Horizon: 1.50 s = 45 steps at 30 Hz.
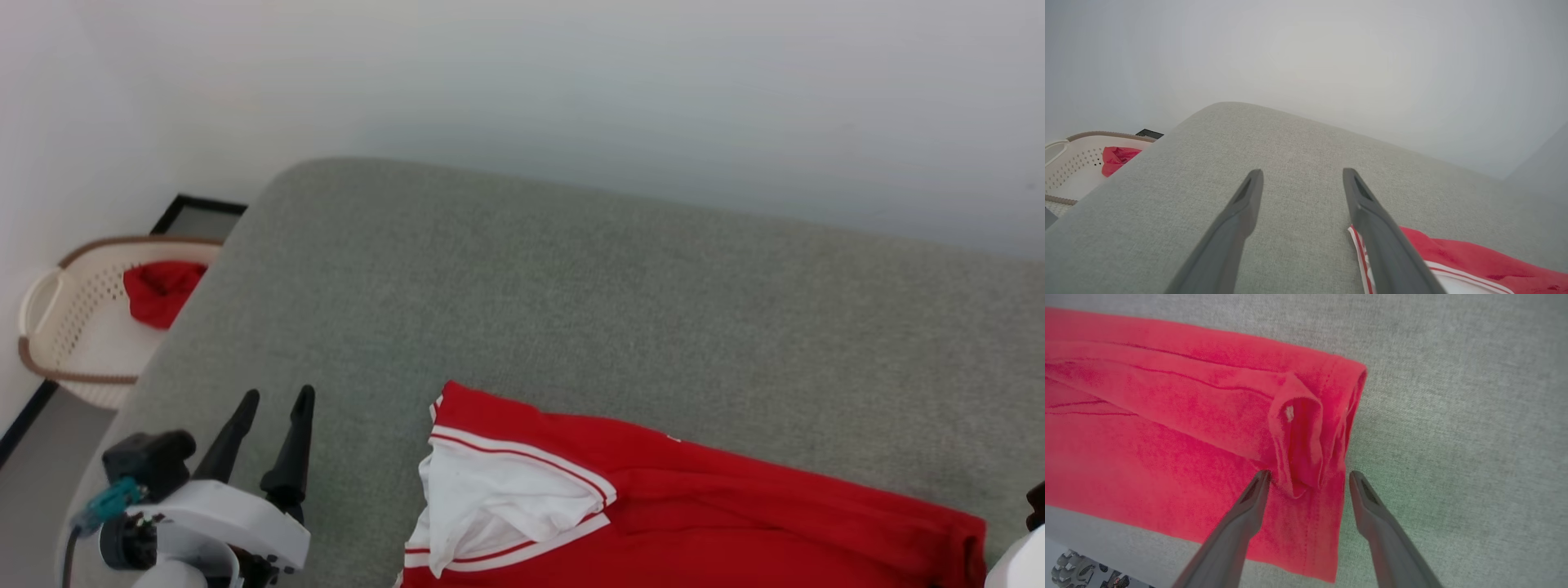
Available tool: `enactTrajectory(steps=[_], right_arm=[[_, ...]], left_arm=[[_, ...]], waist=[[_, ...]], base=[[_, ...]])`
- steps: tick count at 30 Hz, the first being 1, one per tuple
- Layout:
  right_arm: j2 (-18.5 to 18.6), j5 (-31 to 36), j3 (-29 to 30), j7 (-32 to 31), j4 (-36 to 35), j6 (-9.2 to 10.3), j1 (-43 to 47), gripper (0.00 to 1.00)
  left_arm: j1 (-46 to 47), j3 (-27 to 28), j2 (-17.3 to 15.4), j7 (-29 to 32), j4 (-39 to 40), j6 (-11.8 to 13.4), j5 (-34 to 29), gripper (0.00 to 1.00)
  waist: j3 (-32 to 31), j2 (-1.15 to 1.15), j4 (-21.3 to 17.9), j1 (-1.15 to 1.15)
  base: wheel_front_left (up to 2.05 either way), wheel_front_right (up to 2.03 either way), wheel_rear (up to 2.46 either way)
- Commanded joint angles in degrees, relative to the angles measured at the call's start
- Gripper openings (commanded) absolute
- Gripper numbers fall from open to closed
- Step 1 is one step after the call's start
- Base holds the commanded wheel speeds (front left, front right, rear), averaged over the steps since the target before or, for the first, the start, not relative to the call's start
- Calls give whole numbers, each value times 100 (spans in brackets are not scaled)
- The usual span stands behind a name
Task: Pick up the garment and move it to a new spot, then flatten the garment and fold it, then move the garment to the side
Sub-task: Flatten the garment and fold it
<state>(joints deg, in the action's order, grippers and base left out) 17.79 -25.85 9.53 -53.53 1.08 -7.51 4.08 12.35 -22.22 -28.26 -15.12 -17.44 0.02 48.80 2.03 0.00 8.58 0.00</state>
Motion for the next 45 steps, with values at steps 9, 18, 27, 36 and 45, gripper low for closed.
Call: enactTrajectory(steps=[9,18,27,36,45], right_arm=[[-51,187,58,-378,252,4,-253,100],[-343,231,117,-1001,550,6,-360,0],[-328,108,342,-934,456,3,-824,0],[87,274,511,-799,599,7,-1148,0],[518,454,645,-582,958,6,-1494,0]], left_arm=[[-291,1020,790,3,-83,-457,-845,100],[-343,1705,1331,4,-110,-692,-1408,100],[-431,2011,1569,3,-98,-765,-1692,100],[-690,2028,1551,3,191,-754,-1795,100],[-902,2011,1526,3,390,-755,-1842,100]], waist=[[649,0,205,0],[839,0,223,0],[778,0,101,0],[579,0,-212,0],[423,0,-648,0]], base=[[0,0,0],[0,0,0],[0,0,0],[0,0,0],[0,0,0]])
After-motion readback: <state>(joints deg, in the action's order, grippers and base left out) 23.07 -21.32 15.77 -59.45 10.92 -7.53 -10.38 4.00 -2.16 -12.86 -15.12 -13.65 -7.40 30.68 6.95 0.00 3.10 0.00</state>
